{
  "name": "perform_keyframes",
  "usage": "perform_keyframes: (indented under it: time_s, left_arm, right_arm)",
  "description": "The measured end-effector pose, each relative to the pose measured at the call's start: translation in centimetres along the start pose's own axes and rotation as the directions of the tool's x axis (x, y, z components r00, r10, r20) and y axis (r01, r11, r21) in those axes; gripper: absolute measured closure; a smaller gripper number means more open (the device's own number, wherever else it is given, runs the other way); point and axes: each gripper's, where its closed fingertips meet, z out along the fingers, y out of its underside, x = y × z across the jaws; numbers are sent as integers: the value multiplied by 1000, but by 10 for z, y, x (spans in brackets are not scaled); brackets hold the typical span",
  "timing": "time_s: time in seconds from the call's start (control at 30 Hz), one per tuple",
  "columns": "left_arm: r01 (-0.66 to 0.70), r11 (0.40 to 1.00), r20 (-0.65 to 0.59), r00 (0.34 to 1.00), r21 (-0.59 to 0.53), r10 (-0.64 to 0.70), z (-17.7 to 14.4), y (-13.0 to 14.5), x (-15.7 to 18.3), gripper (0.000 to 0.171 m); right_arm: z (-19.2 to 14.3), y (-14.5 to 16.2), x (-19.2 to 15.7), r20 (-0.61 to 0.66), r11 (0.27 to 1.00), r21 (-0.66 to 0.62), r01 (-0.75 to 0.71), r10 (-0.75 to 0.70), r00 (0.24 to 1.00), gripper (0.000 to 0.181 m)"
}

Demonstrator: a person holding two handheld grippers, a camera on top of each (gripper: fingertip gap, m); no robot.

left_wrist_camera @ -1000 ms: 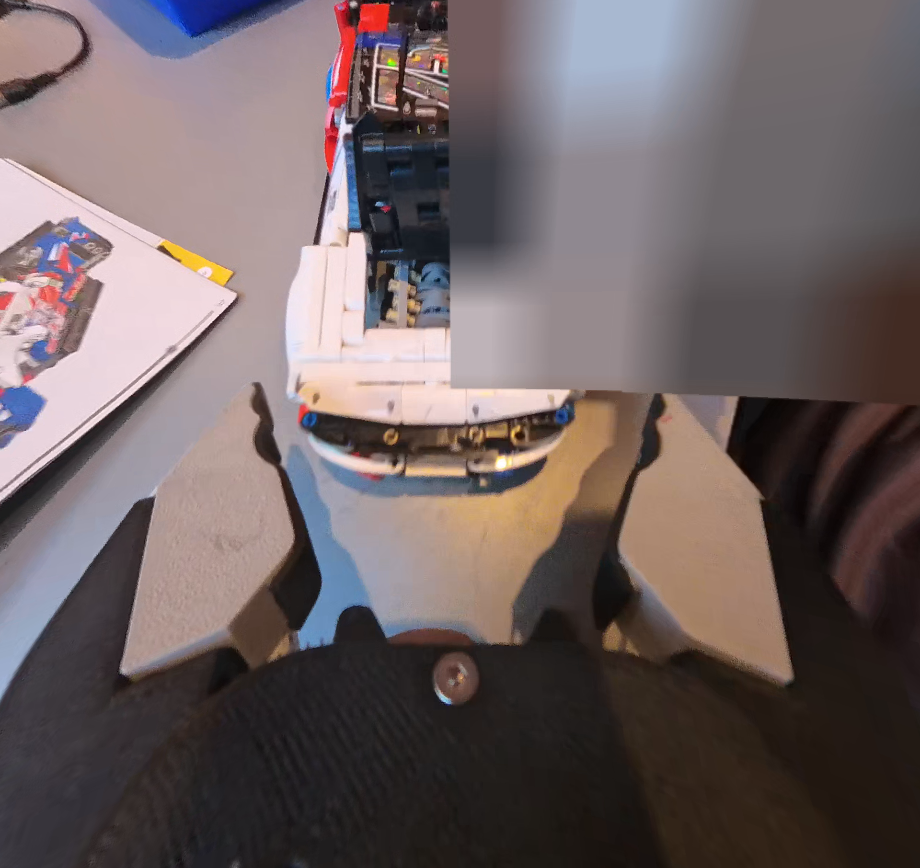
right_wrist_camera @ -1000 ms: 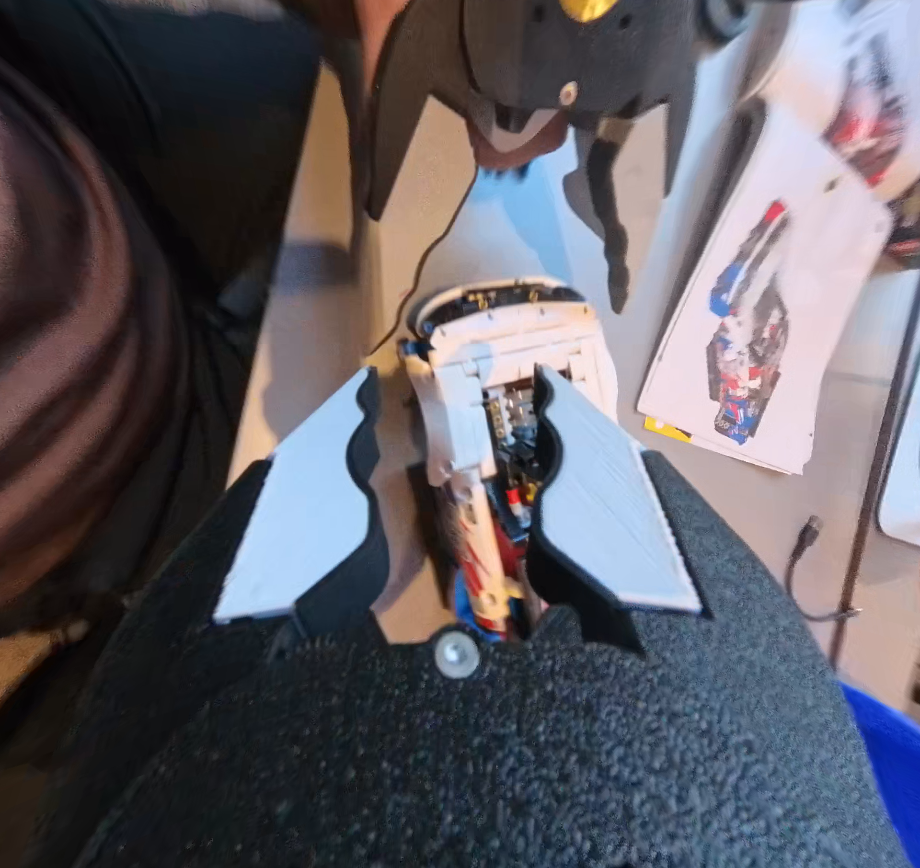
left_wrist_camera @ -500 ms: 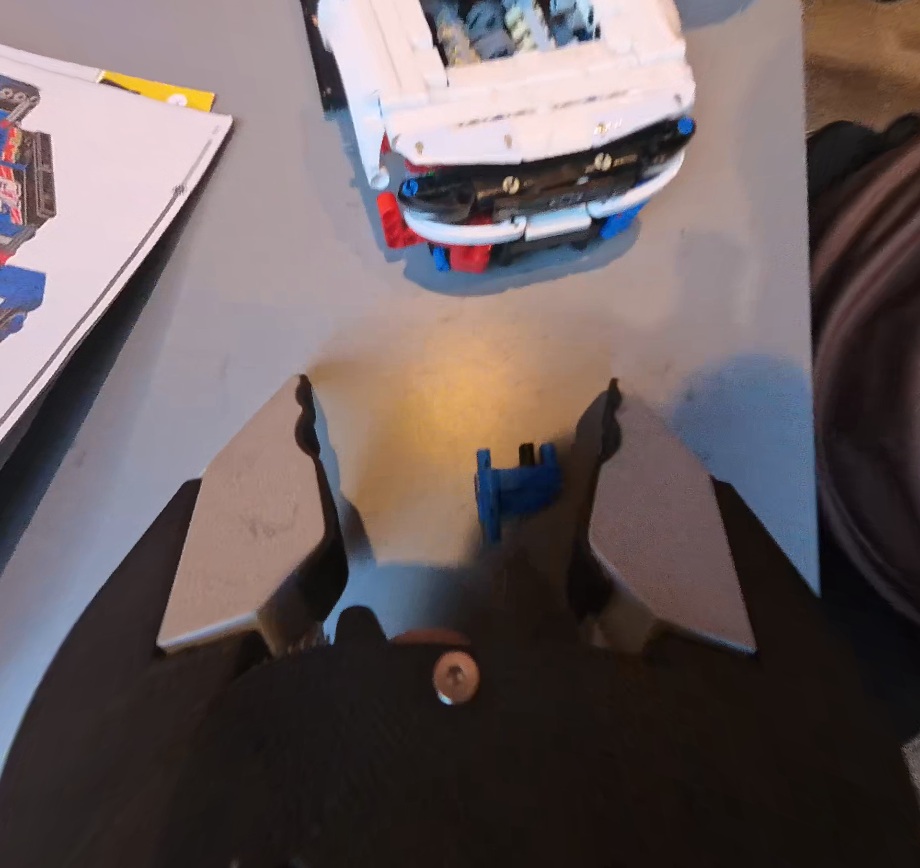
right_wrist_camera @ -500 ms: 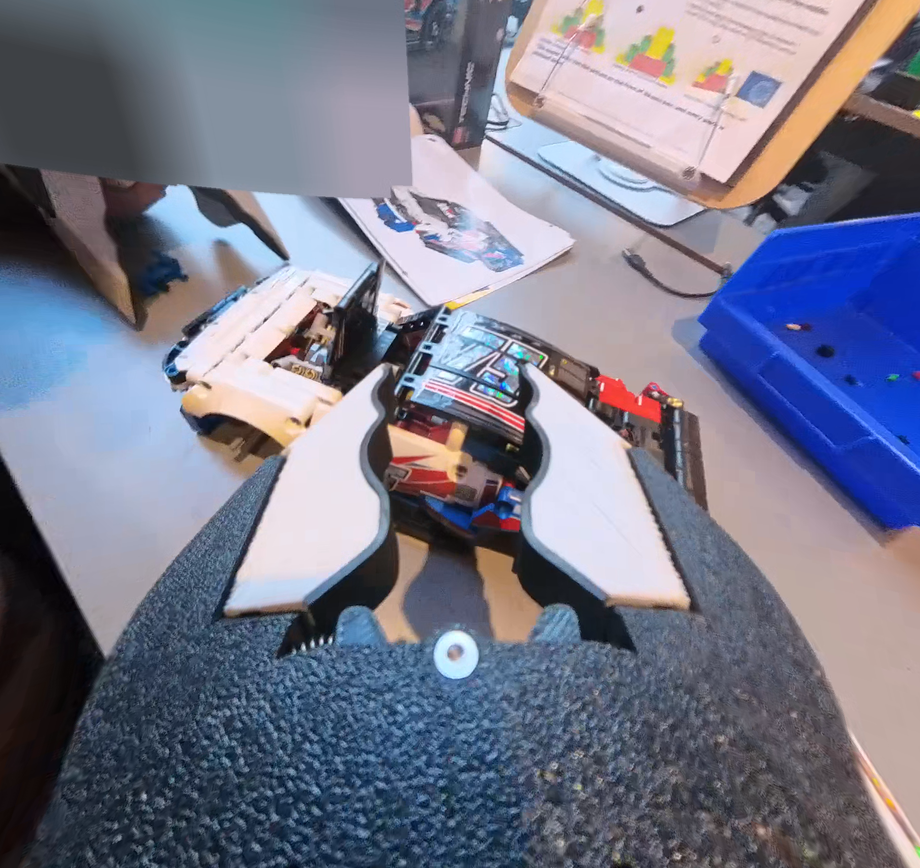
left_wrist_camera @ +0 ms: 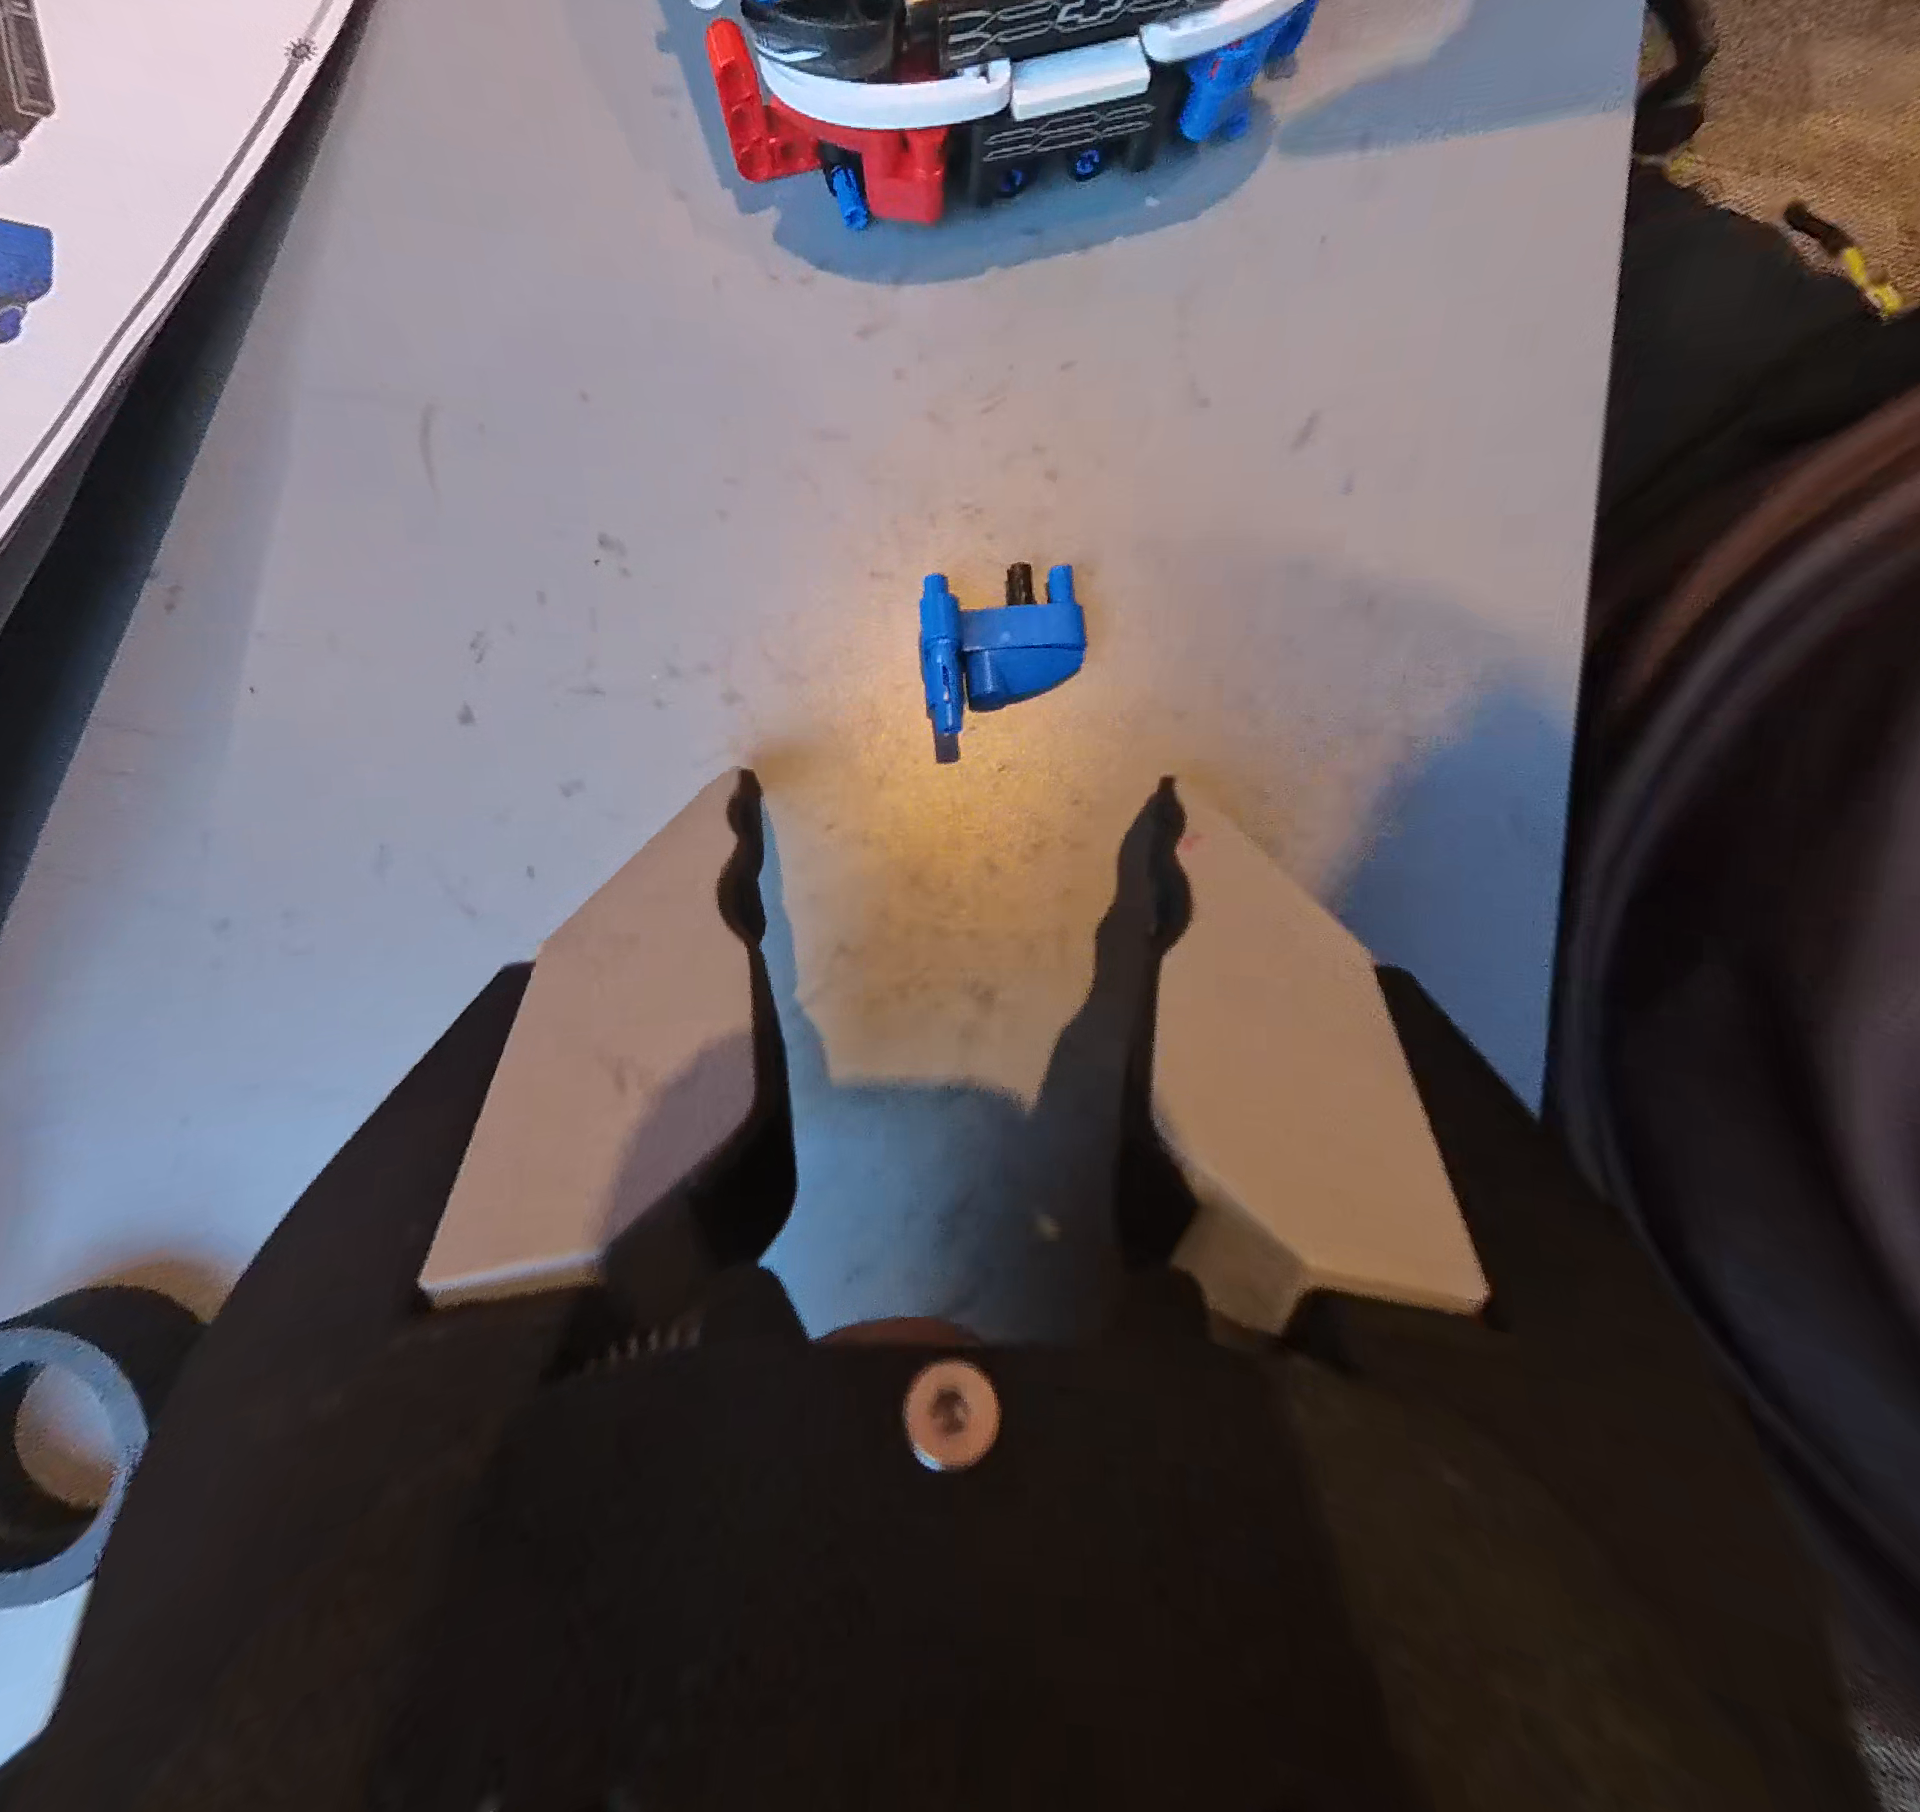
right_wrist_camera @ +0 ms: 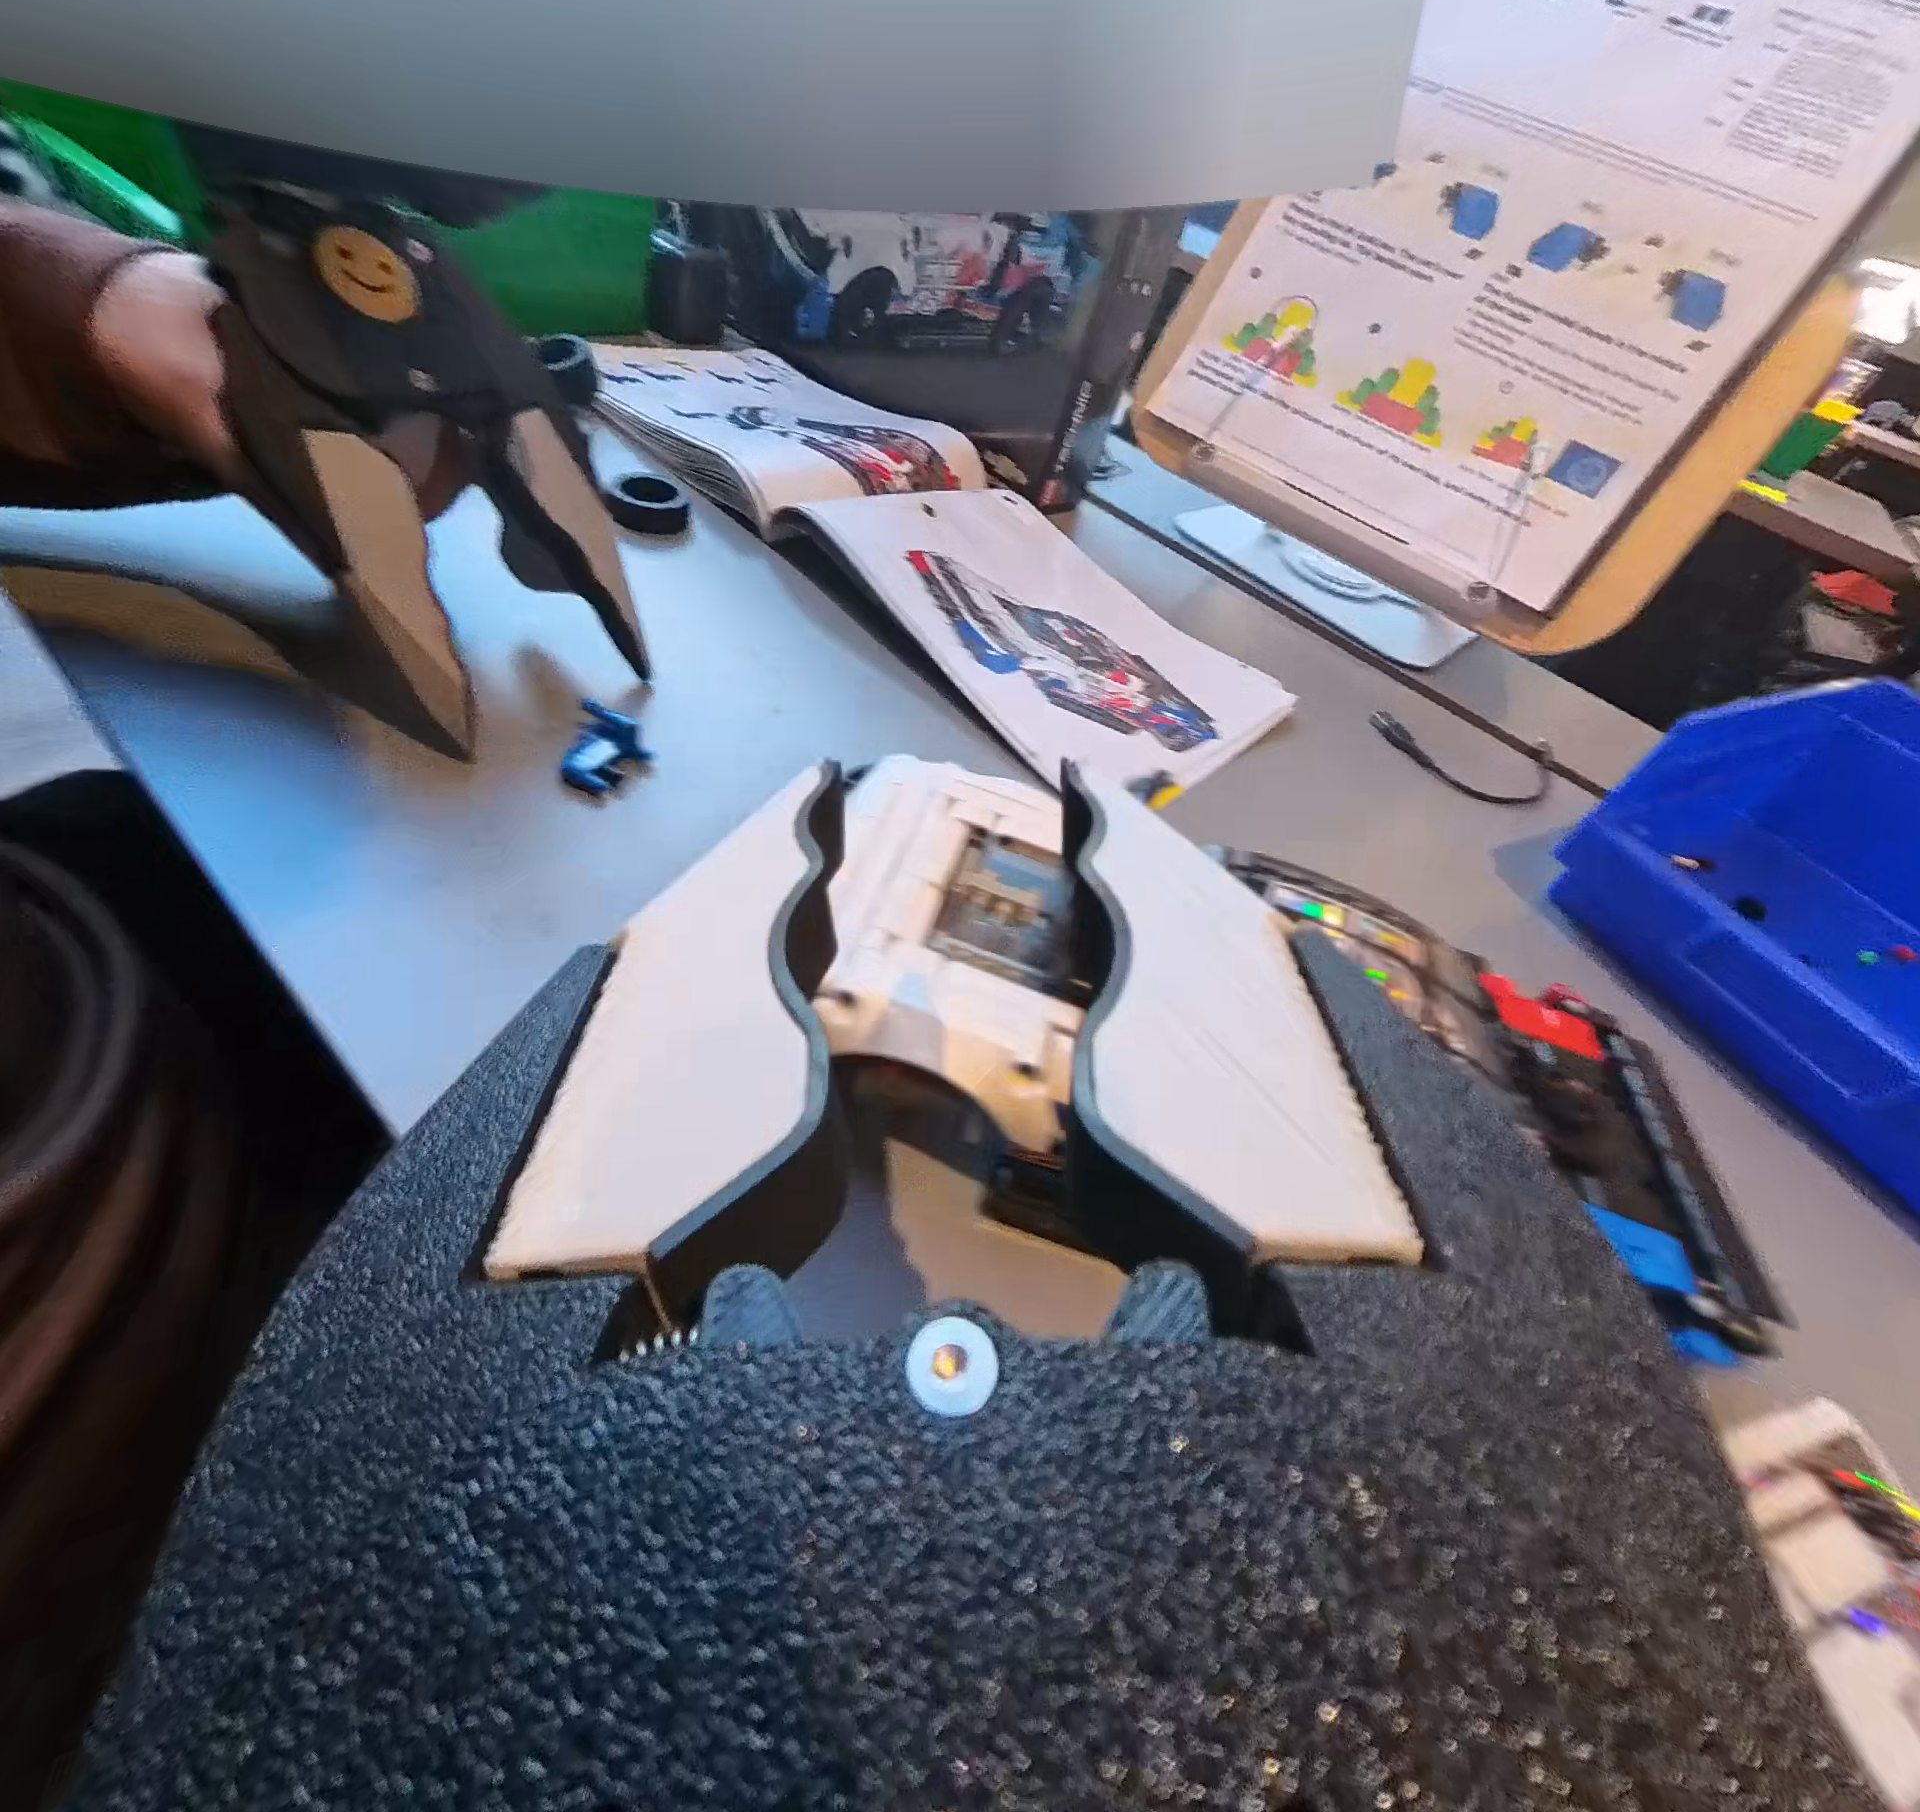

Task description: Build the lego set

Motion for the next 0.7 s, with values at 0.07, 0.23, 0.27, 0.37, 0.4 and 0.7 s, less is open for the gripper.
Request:
perform_keyframes:
  time_s: [0.07,0.23,0.27,0.37,0.4,0.7]
  left_arm:
    - [-6,1000,11,1000,10,6,2,-3,0,103]
    - [-8,999,18,1000,32,7,9,-12,0,119]
    - [-6,999,18,1000,41,5,10,-13,1,122]
    - [9,998,11,1000,67,-10,11,-17,6,129]
    - [18,997,3,1000,69,-19,11,-17,7,134]
    - [199,970,-48,980,138,-194,13,-21,4,169]
  right_arm:
    - [5,0,-24,45,1000,6,-23,23,999,140]
    - [24,13,-86,235,997,-62,-41,54,971,143]
    - [28,20,-95,259,995,-95,-31,54,964,142]
    - [41,48,-121,332,970,-242,9,74,940,134]
    - [45,57,-126,339,960,-279,26,73,938,133]
    - [67,64,-143,344,942,-336,15,108,933,137]
